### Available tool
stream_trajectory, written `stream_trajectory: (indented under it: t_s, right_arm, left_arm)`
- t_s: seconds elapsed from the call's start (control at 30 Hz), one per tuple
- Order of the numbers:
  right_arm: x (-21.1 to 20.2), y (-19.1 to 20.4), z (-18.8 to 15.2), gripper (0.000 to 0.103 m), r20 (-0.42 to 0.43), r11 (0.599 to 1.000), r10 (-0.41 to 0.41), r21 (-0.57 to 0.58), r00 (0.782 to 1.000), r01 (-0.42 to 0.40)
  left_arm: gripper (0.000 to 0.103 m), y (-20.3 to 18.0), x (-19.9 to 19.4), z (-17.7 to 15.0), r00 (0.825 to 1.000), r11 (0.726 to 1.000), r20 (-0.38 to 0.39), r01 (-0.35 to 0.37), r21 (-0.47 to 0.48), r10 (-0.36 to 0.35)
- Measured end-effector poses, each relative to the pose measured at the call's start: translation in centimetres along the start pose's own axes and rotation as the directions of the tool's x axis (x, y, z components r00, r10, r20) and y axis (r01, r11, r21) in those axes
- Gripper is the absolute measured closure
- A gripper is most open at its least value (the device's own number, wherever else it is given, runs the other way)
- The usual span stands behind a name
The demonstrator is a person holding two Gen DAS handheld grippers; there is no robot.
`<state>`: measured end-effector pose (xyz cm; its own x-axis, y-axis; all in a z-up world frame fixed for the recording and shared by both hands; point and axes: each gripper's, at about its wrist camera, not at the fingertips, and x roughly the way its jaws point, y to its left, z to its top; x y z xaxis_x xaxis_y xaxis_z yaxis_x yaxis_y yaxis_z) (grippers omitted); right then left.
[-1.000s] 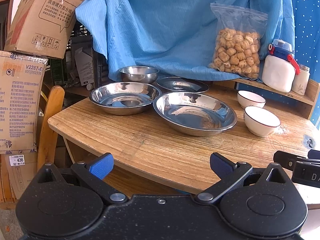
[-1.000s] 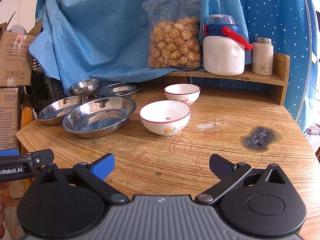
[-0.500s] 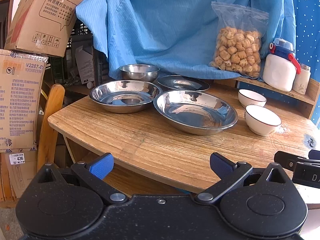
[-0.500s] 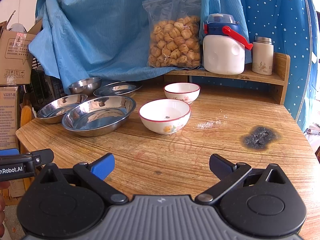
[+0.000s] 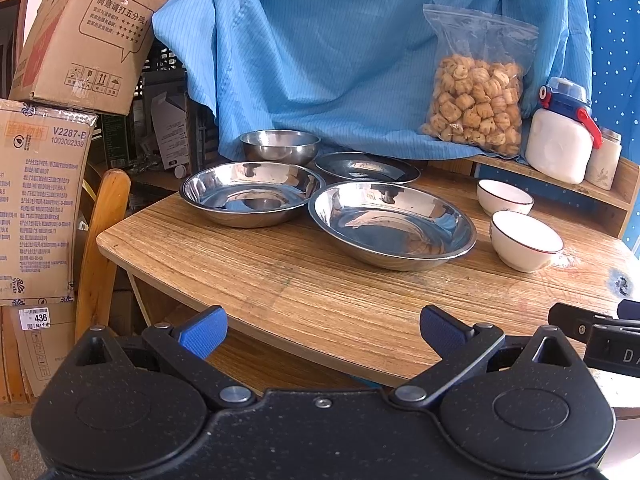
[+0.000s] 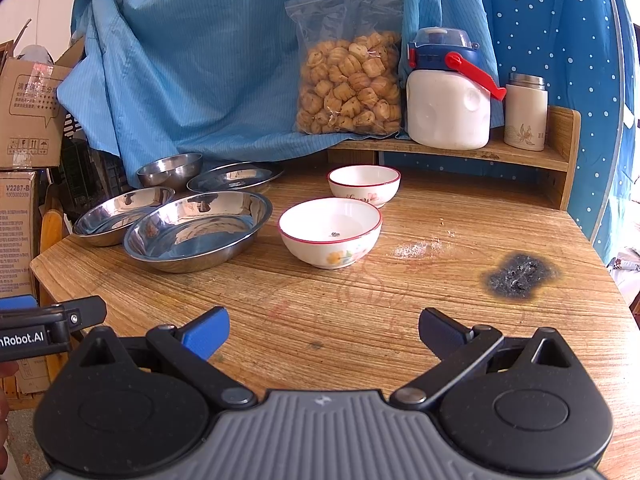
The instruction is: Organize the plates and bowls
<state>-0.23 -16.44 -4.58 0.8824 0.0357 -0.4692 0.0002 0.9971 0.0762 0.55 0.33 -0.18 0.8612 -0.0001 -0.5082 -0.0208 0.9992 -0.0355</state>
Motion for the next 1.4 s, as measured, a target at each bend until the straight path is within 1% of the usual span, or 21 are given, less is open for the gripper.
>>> stream_trajectory:
  t_s: [0.7,0.77,0.87,1.0,1.17,1.3,1.4]
  right_arm:
    - [0.1,0.3,-0.1,0.000,-0.006,1.000,-0.010,-0.009,1.000,0.010]
    - [0.2,0.4,0.1,0.000,-0.004,1.000,-0.017,-0.026,1.000,0.017]
    - [0.0,0.8,0.8,0.000,0.024,0.998,-0.020,-0.063,1.000,0.021]
    - [0.3,1.3,2.8,0.000,0.039,0.994,0.039,-0.103,0.998,-0.035]
    - [1.9,3.3,5.4,0.000,0.032,0.973,0.086,-0.216,0.996,-0.077]
    - [3.7,5.5,8.1,0.000,0.020,0.948,0.156,-0.283,0.988,-0.144]
    - [5.5,7.0,10.2,0.000,-0.025,0.929,0.224,-0.296,0.974,-0.221]
  left_arm:
    - [0.001,0.1,0.1,0.1,1.000,1.000,-0.004,0.001,-0.003,-0.001]
    - [0.001,0.5,0.3,0.3,1.000,1.000,-0.008,-0.002,-0.003,0.002]
    - [0.001,2.3,0.5,1.5,1.000,0.999,0.006,-0.020,-0.044,0.020]
    - [0.001,5.2,0.9,3.7,0.996,0.995,0.060,-0.062,-0.075,0.067]
    - [0.001,7.5,2.3,6.3,0.989,0.994,0.107,-0.101,-0.030,0.104]
    - [0.001,8.9,4.4,8.0,0.989,0.994,0.093,-0.112,-0.005,0.111]
    - [0.001,9.6,6.6,9.2,0.990,0.991,0.062,-0.130,0.020,0.128]
